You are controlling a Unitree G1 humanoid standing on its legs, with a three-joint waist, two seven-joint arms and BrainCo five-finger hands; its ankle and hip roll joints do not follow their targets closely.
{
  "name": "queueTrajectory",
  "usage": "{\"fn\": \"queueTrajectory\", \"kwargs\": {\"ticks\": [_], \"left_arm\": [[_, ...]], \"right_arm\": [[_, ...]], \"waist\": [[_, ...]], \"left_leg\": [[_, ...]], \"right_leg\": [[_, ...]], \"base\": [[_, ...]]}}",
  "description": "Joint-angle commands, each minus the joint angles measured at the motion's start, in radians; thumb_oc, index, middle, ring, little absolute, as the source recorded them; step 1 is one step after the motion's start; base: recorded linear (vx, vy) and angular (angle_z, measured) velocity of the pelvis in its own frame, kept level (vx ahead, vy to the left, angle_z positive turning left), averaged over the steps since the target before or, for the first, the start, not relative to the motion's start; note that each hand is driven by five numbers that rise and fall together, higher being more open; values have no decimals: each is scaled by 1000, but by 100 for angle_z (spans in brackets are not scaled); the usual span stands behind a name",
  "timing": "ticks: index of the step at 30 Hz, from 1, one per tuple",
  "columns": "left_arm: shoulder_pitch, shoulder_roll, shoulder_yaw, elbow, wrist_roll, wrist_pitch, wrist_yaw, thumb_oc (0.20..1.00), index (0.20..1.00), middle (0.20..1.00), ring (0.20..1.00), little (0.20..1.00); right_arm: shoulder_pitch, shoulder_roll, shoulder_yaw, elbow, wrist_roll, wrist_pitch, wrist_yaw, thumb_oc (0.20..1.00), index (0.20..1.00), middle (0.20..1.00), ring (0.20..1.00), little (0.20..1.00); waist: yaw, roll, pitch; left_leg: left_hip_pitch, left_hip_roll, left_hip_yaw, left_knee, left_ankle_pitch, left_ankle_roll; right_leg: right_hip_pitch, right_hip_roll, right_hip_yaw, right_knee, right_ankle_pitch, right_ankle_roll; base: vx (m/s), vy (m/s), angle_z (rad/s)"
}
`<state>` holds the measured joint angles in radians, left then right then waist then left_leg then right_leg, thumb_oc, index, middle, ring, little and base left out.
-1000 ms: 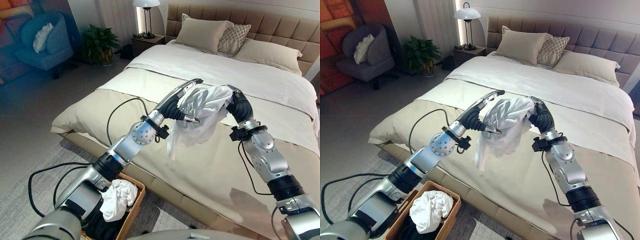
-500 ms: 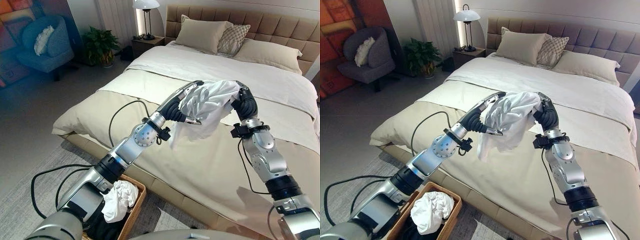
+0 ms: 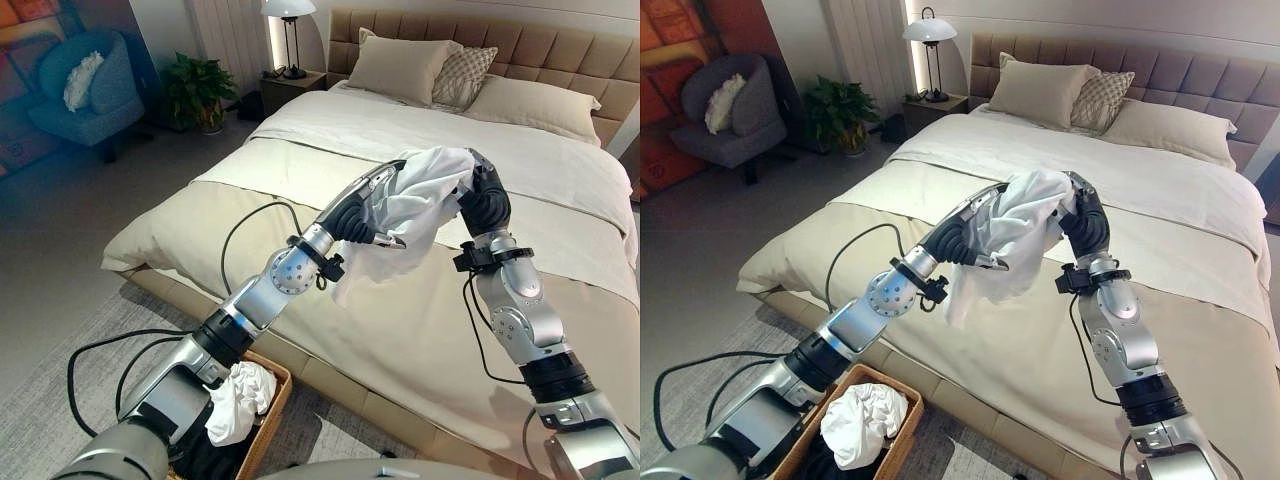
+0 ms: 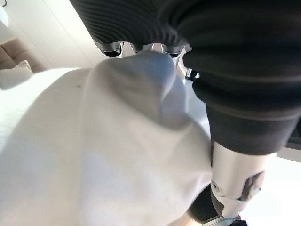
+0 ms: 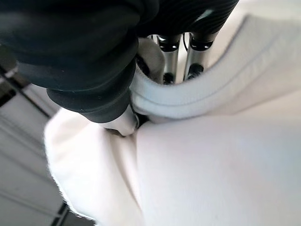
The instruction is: Pick up clothes into the bucket
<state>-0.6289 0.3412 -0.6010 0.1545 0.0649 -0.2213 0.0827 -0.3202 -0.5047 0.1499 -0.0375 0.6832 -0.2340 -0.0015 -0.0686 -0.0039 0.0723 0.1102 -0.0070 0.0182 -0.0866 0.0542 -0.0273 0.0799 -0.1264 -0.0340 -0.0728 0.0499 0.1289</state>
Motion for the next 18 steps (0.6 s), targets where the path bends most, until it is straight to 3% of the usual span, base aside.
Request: {"fn": "queueTrajectory", "kwargs": {"ticks": [1, 18], "left_arm": [[-65, -29, 64, 113, 31, -11, 29, 1000, 1000, 1000, 1000, 1000], [-35, -16, 147, 150, 66, 6, 99, 1000, 1000, 1000, 1000, 1000]], "right_arm": [[-80, 25, -60, -126, 73, -89, 30, 200, 200, 200, 200, 200], [70, 27, -30, -316, 218, -50, 146, 200, 200, 200, 200, 200]], "waist": [[-7, -49, -22], [-27, -50, -20]], "left_leg": [[-35, -32, -22, 110, -133, 27], [-24, -25, -13, 120, -146, 25]], "right_leg": [[-56, -41, -8, 112, -29, 28], [-63, -26, 11, 143, -53, 21]], "base": [[12, 5, -5], [10, -2, -4]]}}
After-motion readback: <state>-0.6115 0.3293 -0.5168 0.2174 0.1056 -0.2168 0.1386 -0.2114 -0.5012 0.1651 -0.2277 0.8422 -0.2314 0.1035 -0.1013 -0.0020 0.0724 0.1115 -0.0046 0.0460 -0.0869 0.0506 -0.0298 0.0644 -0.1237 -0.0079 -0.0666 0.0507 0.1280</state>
